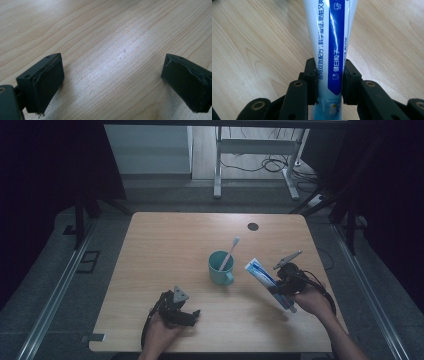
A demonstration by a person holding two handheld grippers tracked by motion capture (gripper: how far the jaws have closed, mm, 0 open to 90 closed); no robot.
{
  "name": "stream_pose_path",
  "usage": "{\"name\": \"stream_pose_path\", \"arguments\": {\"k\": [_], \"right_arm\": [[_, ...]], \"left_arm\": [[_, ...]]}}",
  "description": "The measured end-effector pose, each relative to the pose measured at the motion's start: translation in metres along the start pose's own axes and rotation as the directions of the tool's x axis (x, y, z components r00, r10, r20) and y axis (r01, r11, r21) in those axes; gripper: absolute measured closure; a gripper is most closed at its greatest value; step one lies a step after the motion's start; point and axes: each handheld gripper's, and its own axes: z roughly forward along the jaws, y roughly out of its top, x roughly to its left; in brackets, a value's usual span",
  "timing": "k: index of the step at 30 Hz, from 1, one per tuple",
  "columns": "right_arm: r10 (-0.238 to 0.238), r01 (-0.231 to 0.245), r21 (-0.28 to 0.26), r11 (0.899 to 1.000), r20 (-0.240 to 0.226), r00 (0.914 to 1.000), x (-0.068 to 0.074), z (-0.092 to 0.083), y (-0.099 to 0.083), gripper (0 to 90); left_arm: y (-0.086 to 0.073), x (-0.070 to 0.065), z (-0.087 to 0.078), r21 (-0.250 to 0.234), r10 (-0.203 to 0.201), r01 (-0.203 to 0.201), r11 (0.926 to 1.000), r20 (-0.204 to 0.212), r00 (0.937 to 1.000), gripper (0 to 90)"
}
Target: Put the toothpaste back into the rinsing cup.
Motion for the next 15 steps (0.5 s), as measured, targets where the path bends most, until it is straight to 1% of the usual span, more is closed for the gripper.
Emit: {"name": "stream_pose_path", "arguments": {"k": [8, 15], "right_arm": [[0.003, -0.003, -0.068, 0.998, -0.003, 1.0, 0.0013, -0.0031, 0.0016, 69.4], [-0.002, 0.002, -0.112, 0.994, 0.0, 1.0, 0.0028, -0.0053, 0.0045, 69.5]], "left_arm": [[0.0, 0.0, 0.0, 0.0, 0.0, 0.0, 1.0, 0.0, 1.0, 4.3], [0.0, 0.0, 0.0, 0.0, 0.0, 0.0, 1.0, 0.0, 1.0, 4.3]]}}
